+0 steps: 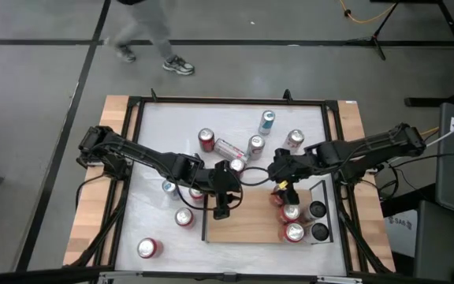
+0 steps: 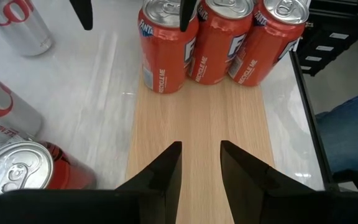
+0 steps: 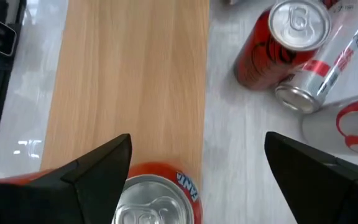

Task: Place canned beverage on shelf
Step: Adjust the top left orange soda can on the shelf

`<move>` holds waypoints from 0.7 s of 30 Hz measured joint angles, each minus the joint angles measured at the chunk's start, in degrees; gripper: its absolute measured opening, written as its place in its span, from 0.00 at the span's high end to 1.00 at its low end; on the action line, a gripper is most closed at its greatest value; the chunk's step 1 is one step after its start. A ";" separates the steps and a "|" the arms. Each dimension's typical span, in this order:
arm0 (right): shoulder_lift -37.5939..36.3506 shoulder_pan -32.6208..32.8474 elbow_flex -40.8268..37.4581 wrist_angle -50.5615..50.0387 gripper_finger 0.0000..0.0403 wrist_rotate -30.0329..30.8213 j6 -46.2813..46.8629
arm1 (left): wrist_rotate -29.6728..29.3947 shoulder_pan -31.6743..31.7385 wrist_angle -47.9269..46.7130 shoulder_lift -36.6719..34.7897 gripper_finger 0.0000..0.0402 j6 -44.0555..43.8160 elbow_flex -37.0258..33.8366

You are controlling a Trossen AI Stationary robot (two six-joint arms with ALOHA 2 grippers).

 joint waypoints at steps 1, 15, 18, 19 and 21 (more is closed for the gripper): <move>0.04 0.00 0.00 -0.16 0.11 0.02 0.00 | 0.00 0.00 0.10 0.00 0.75 0.00 -0.01; 0.00 0.02 0.00 -5.78 0.11 -0.01 0.08 | 0.00 0.00 0.27 0.00 0.75 -0.04 -0.01; 0.00 0.02 0.03 -7.05 0.11 -0.23 0.16 | 0.00 0.00 0.25 0.00 0.75 -0.06 -0.01; 0.00 0.02 0.09 -7.64 0.11 -0.27 0.26 | 0.00 0.00 0.26 0.00 0.75 -0.07 -0.01; -0.04 0.02 0.13 -8.55 0.11 -0.29 0.58 | 0.00 0.00 0.23 0.00 0.75 -0.07 -0.01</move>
